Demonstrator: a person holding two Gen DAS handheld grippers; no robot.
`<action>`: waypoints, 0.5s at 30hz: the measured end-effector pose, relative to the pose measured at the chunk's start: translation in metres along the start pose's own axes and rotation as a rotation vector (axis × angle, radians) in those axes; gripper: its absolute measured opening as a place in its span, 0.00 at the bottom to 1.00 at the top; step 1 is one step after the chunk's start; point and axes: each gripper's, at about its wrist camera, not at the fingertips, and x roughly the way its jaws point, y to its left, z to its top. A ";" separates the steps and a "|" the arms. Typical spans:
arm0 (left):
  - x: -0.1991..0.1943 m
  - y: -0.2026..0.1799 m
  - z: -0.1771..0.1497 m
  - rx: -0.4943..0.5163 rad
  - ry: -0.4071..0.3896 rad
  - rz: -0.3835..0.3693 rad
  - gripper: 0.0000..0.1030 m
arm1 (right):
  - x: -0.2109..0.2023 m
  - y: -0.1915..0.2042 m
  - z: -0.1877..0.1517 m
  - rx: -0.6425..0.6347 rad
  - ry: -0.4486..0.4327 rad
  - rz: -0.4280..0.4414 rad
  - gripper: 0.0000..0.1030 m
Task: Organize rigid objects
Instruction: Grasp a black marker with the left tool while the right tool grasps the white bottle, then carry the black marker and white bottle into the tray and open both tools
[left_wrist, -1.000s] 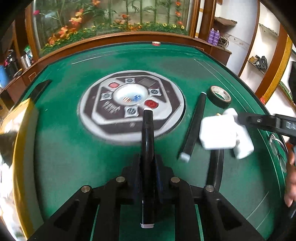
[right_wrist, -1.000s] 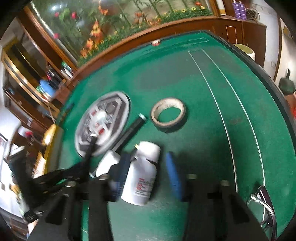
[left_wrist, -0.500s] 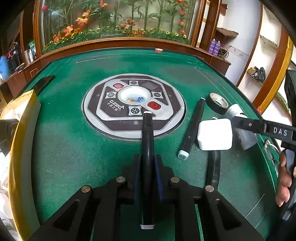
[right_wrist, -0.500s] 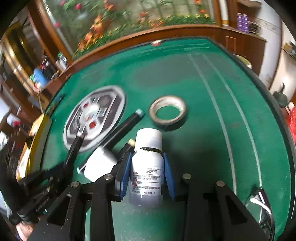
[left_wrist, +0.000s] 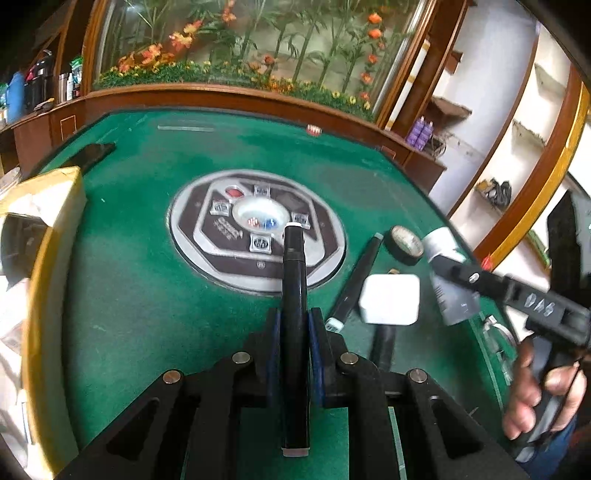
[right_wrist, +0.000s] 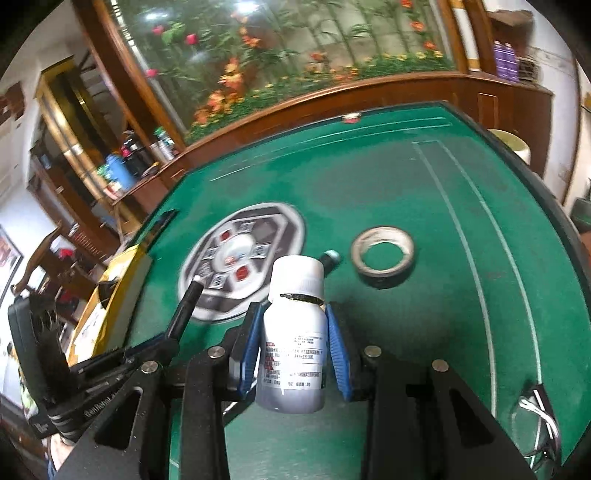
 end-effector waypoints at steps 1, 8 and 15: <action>-0.009 0.001 0.001 -0.006 -0.020 -0.005 0.14 | -0.001 0.005 -0.001 -0.017 -0.003 0.011 0.32; -0.052 0.019 0.007 -0.041 -0.105 0.012 0.14 | 0.005 0.038 -0.014 -0.080 0.029 0.109 0.32; -0.093 0.063 0.002 -0.122 -0.172 0.072 0.14 | 0.013 0.082 -0.029 -0.143 0.104 0.213 0.32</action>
